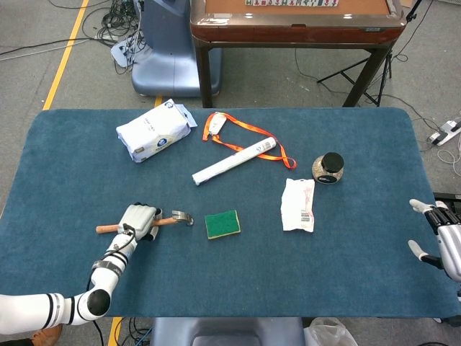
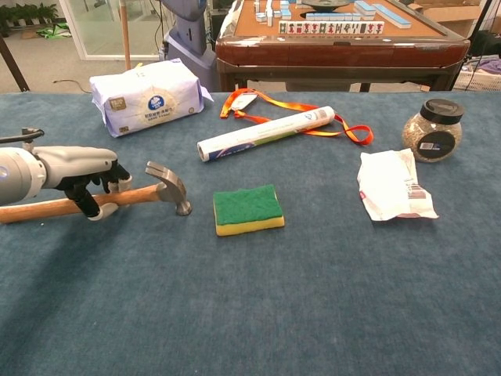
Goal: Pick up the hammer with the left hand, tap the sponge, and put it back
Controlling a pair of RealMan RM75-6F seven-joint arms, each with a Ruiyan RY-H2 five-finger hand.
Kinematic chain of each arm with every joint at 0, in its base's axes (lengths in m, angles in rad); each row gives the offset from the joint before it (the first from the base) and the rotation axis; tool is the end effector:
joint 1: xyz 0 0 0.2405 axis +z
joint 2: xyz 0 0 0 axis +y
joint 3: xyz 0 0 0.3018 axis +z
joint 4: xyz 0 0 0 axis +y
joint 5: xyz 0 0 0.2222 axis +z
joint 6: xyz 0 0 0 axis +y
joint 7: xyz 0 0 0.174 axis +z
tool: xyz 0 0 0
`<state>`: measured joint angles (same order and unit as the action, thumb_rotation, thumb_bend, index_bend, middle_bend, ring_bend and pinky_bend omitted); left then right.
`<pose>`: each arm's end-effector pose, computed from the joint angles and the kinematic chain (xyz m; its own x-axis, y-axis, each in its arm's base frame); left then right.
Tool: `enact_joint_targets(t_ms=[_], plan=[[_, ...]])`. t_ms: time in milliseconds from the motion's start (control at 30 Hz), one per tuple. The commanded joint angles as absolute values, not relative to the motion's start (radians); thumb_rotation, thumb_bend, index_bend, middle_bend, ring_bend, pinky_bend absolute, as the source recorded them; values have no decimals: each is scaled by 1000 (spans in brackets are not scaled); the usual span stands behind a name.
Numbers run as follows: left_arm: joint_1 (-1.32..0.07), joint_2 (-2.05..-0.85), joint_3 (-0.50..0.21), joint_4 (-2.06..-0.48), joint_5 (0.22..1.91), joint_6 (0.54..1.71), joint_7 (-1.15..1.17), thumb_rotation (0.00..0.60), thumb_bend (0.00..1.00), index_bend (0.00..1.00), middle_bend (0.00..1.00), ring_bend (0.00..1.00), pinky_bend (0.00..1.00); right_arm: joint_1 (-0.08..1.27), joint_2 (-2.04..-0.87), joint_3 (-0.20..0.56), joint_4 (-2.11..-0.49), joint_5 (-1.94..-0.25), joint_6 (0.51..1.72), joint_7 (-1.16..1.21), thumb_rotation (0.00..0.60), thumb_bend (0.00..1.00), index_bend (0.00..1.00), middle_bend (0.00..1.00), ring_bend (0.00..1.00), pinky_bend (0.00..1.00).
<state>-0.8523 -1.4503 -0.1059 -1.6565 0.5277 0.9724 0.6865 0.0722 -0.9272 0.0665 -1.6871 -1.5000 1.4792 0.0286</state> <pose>-0.2051 0.3968 -0.0295 0.5070 0.4774 0.7176 0.8539 -0.1644 -0.4938 -0.3501 -0.2141 0.2316 0.4734 0.0106 0.8808 -0.8809 0.0000 0.4734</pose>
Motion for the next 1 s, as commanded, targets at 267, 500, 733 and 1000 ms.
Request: enact_joint_targets(t_ms=[267, 500, 733, 1000], plan=[[-857, -1463, -96, -1640, 555, 982, 663, 600, 509, 498, 509, 318, 163, 71, -929, 67, -1685, -1495, 1477, 28, 600, 226, 212, 304, 261, 370], [-850, -1473, -96, -1609, 598, 978, 624, 600, 531, 564, 564, 349, 163, 72, -929, 68, -1687, -1490, 1471, 24, 600, 225, 212, 304, 261, 370], [-841, -1483, -98, -1575, 651, 975, 583, 505, 556, 600, 594, 376, 163, 77, -930, 70, -1694, -1487, 1462, 15, 600, 225, 212, 304, 261, 370], [-830, -1482, -99, -1551, 724, 963, 534, 353, 590, 616, 611, 393, 163, 81, -930, 70, -1702, -1484, 1455, 5, 600, 226, 212, 304, 261, 370]])
